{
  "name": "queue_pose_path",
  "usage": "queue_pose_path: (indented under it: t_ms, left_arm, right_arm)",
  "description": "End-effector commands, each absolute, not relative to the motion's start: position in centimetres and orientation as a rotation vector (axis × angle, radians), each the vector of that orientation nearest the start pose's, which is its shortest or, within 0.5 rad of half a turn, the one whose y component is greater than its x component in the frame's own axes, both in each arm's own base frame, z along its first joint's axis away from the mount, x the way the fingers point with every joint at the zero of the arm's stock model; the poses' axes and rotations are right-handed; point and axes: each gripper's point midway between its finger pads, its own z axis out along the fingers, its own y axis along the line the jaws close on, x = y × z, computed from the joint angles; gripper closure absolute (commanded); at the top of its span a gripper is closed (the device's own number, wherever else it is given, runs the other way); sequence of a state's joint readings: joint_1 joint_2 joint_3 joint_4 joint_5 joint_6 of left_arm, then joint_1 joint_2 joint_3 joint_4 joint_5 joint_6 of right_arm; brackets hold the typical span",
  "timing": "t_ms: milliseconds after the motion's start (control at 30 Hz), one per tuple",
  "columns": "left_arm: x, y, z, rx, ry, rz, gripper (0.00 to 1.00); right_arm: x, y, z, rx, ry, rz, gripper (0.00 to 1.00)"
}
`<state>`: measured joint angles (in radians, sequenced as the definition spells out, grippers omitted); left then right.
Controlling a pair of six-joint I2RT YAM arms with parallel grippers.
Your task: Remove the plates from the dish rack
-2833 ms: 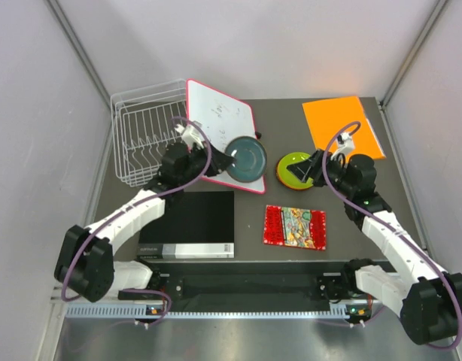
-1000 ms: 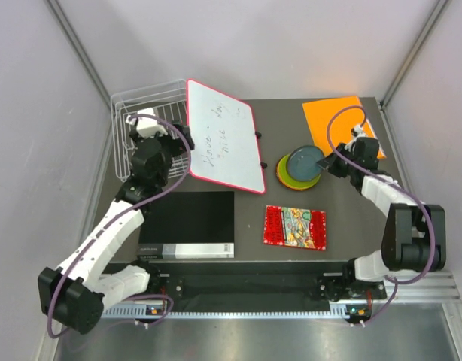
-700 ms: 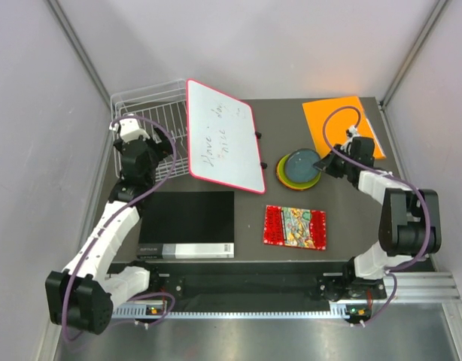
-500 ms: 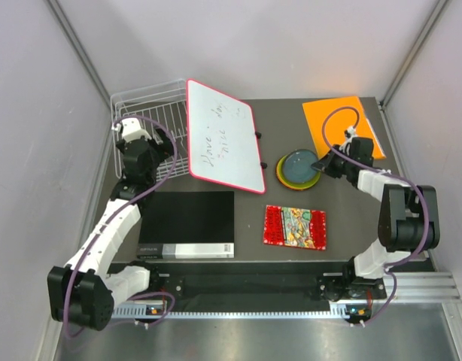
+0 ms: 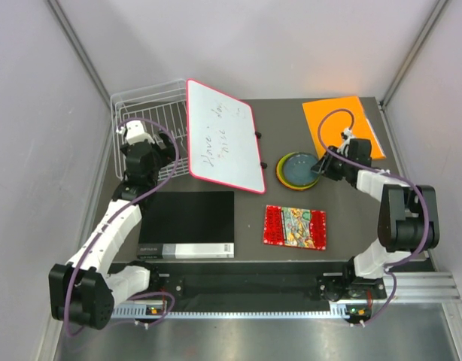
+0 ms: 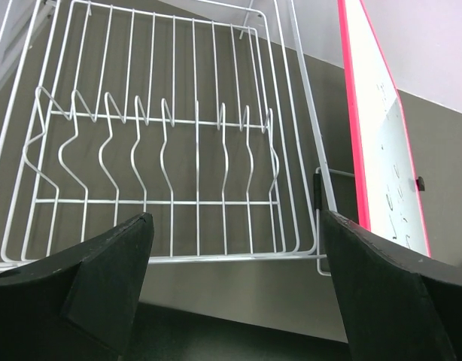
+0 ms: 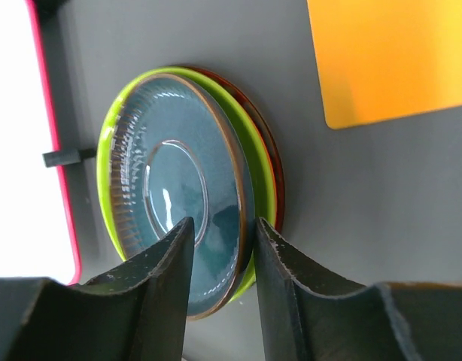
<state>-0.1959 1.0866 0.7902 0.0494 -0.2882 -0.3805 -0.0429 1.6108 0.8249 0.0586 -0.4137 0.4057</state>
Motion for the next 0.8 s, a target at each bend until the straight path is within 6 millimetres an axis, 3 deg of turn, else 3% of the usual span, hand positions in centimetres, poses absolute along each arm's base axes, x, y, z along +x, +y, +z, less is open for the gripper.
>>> queue_pose_path:
  t_ms: [0,267,300,367,433,600,767]
  left_arm:
    - [37.5,-4.0,24.5,-0.372,1.74,-0.176,0.03]
    - [36.9,-4.3,24.5,-0.361,1.746,-0.202,0.03]
    - [36.8,-4.3,24.3,-0.36,1.751,-0.202,0.03]
    - [36.6,-4.2,24.2,-0.361,1.754,-0.199,0.04]
    - [36.4,-4.2,23.8,-0.355,1.76,-0.195,0.04]
    - [35.9,-4.4,23.5,-0.349,1.775,-0.21,0.04]
    - [34.6,-5.4,23.3,-0.326,1.795,-0.277,0.05]
  right_arm:
    - [40.0,6.5,9.0,0.22,2.249,0.543,0.62]
    - [38.8,7.6,11.0,0.151,2.272,0.389,0.59]
    - [38.8,7.1,11.4,0.162,2.263,0.338,0.54]
    - [38.3,7.0,11.8,0.16,2.267,0.282,0.52]
    - [38.2,6.0,12.4,0.187,2.247,0.205,0.42]
    - [37.9,5.2,13.1,0.209,2.23,0.15,0.39]
    - [36.2,4.9,13.6,0.272,2.165,0.176,0.39]
